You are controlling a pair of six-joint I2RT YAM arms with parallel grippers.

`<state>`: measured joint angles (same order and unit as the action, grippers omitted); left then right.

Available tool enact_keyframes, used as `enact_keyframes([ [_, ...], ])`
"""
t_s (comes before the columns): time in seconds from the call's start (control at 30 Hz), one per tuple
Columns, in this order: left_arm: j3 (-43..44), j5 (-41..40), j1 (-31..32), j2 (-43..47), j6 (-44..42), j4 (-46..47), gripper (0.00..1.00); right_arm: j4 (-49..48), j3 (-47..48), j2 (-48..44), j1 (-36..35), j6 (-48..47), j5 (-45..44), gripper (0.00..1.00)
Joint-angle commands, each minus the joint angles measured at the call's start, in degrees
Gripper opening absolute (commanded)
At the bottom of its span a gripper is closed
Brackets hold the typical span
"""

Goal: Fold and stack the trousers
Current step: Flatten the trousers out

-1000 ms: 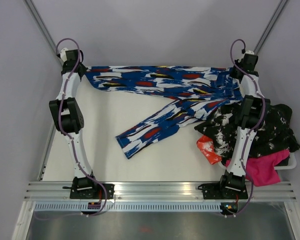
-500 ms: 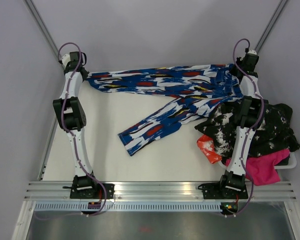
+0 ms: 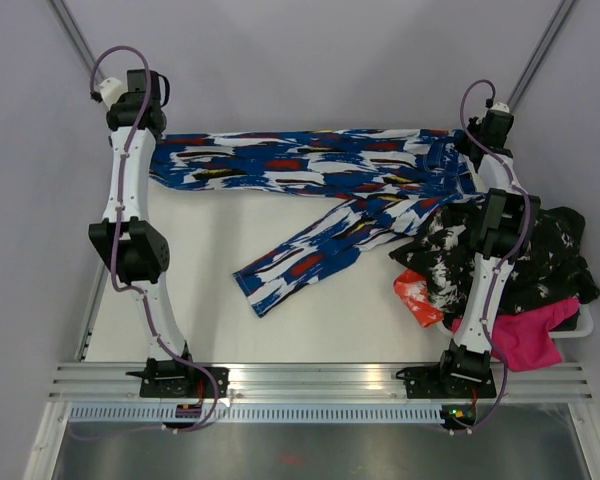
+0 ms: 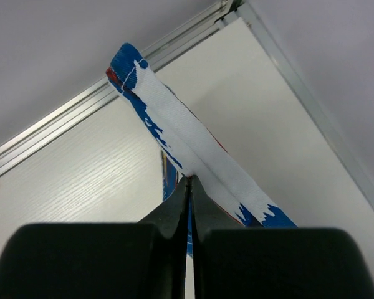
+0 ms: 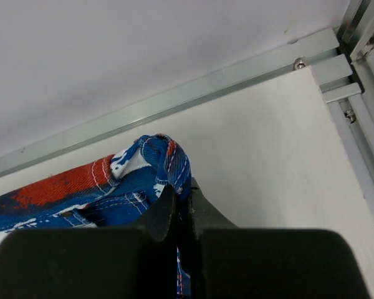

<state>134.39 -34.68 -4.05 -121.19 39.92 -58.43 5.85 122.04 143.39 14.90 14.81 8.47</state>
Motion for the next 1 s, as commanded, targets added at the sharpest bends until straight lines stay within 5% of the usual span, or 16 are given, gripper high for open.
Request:
enact_keyframes([
  [0.0,-3.8,-5.8,-1.6,-2.8,4.5,-10.3,0.02,-3.9,0.0,-4.4,1.4,-1.5,-4.2,0.00],
  [0.33,5.4,0.0,-2.3,-23.4,7.1,-0.8,0.02,-2.3,6.7,4.9,1.4,-2.6,-5.6,0.00],
  [0.53,-2.4,0.7,-2.5,-21.1,5.9,20.5,0.02,-5.2,16.5,11.8,1.4,-1.6,-5.6,0.00],
  [0.77,-1.8,1.6,-2.1,-21.5,3.0,39.4,0.03,-11.6,18.3,14.6,0.8,3.0,-6.3,0.00],
  [0.83,0.2,1.5,-2.1,-22.4,2.8,41.2,0.10,-11.7,18.9,15.5,0.6,3.3,-6.4,0.02],
  [0.9,1.5,3.0,-2.0,-23.7,2.0,43.0,0.41,-10.9,19.2,15.7,0.3,3.4,-5.5,0.16],
  [0.93,1.5,3.7,-1.9,-23.6,0.8,44.0,0.57,-10.6,19.2,15.4,0.2,3.2,-4.9,0.54],
  [0.97,1.1,5.3,-1.5,-22.4,-0.3,45.0,0.72,-10.2,19.0,15.3,0.1,2.9,-3.3,0.77],
])
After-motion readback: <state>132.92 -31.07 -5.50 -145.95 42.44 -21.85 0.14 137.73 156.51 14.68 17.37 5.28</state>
